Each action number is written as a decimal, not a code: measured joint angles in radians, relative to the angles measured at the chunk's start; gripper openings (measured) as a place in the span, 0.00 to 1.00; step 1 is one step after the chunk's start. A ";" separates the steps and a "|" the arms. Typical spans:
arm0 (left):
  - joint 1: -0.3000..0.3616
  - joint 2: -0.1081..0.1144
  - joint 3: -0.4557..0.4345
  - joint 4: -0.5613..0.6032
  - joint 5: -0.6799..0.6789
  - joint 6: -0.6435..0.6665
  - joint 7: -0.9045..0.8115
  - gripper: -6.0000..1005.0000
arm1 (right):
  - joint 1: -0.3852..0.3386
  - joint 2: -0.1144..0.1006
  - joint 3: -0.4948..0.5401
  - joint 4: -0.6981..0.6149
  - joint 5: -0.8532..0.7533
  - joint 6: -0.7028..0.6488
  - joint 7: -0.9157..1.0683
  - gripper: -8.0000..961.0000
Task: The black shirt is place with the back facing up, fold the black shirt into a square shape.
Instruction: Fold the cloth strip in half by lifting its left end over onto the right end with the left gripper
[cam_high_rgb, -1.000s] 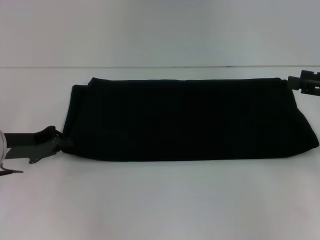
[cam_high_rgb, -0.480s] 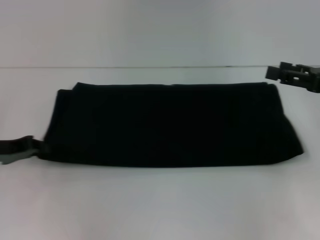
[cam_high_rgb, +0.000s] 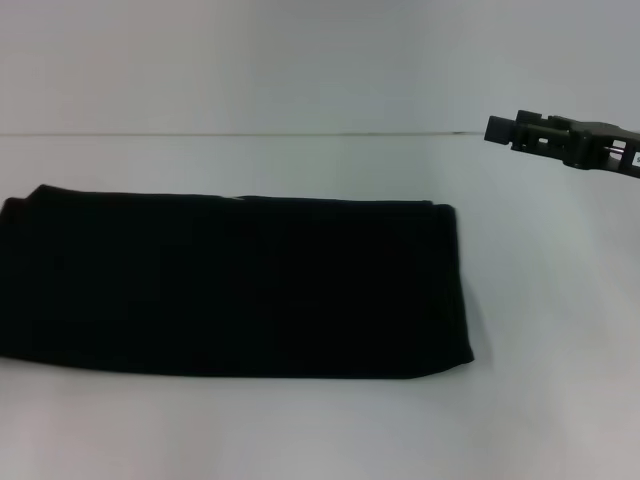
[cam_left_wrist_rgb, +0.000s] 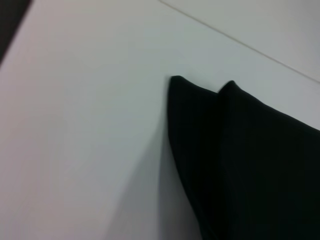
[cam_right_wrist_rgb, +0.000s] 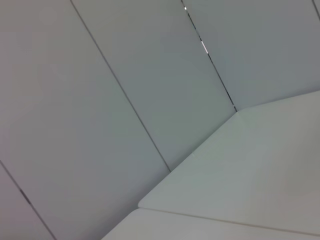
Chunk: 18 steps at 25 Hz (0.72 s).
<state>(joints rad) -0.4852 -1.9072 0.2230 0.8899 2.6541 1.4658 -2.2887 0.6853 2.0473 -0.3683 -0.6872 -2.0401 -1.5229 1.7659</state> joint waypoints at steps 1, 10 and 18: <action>-0.003 0.002 0.000 0.008 0.003 0.025 0.003 0.11 | 0.000 -0.002 0.000 0.000 0.000 0.001 -0.001 0.97; -0.188 -0.033 0.092 -0.017 -0.141 0.305 0.012 0.14 | -0.040 -0.041 0.007 -0.008 0.027 0.023 -0.018 0.97; -0.499 -0.158 0.171 -0.246 -0.308 0.191 0.020 0.16 | -0.128 -0.121 0.031 -0.012 0.117 0.021 -0.020 0.97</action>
<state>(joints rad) -0.9843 -2.0651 0.3940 0.6444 2.3463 1.6570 -2.2691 0.5574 1.9267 -0.3371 -0.6992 -1.9229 -1.5020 1.7456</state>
